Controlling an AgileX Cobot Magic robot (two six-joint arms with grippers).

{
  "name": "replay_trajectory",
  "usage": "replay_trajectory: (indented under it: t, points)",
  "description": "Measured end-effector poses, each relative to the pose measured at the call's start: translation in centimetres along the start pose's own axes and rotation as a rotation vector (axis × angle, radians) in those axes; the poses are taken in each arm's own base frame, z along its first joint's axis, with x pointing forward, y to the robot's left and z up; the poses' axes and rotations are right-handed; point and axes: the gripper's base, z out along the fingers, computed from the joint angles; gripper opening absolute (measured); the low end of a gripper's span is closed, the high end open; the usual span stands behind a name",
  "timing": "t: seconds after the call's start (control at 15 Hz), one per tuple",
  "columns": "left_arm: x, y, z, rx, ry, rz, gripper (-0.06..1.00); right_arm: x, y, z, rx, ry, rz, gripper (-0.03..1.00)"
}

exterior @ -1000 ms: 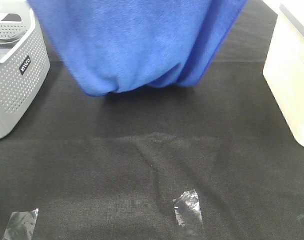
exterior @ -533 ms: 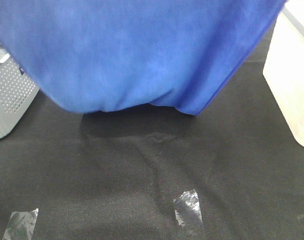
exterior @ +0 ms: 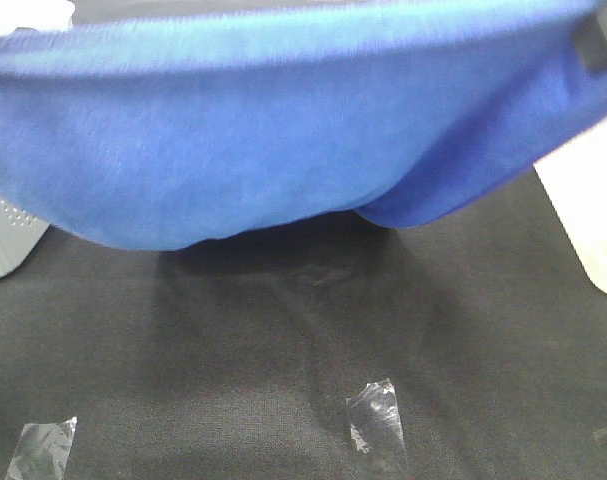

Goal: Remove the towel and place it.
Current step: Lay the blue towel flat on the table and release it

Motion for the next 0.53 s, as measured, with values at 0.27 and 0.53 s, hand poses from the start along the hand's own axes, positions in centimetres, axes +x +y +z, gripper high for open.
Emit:
replay_trajectory:
  t: [0.27,0.53]
  points:
    - [3.2,-0.2,1.1,0.038,0.060,-0.066,0.00,3.6,-0.2,1.0,-0.057,0.063,0.063,0.03]
    - [7.0,-0.5,2.5,0.099,0.129,-0.150,0.00,6.3,-0.7,2.2,-0.075,0.125,0.107,0.03]
